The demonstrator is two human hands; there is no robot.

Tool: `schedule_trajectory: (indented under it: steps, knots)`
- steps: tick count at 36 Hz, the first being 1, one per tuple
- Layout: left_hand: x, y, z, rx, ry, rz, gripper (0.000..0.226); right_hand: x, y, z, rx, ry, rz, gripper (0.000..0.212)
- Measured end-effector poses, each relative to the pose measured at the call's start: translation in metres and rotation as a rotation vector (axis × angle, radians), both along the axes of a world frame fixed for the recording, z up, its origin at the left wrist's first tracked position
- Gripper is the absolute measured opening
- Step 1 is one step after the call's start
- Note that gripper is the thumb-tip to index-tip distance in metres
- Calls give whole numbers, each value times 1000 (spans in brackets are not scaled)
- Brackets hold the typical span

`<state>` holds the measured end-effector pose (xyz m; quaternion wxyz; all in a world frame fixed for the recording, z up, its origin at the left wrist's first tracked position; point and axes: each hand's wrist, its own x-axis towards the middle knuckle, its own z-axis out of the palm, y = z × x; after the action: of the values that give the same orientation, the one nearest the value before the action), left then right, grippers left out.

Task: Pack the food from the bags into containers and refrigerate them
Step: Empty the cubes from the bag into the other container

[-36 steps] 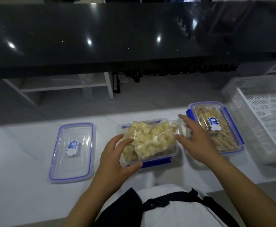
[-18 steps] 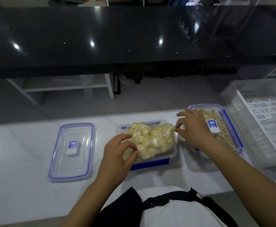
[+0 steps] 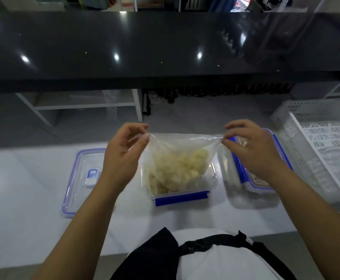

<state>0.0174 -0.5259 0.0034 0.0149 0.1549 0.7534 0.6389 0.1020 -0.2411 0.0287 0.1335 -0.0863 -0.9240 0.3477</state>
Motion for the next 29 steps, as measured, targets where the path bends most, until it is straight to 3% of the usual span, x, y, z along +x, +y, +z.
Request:
schedule_trajectory:
  steps: [4, 6, 9, 14, 17, 23, 25, 29]
  knots:
    - [-12, 4, 8, 94, -70, -13, 14, -5, -2, -3, -157, 84, -42, 5]
    - [-15, 11, 4, 93, -137, -16, 11, -9, -6, -15, -350, 46, -121, 7]
    - [-11, 19, -10, 77, -211, 10, 4, -9, -14, -39, -743, -116, -282, 31]
    - [17, 10, -38, 48, -276, -24, 54, 19, -19, -76, -1048, -107, -400, 55]
    - [34, 3, -55, -109, -295, -64, 73, 34, -20, -90, -1113, -137, -450, 73]
    - [42, 13, -61, -294, -143, -40, 50, 24, -19, -95, -1134, -346, -407, 51]
    - [39, 19, -60, -326, -131, -28, 45, 16, -19, -94, -1158, -405, -401, 36]
    - [33, 33, -55, -288, -121, 31, 25, 3, -17, -95, -1156, -362, -477, 13]
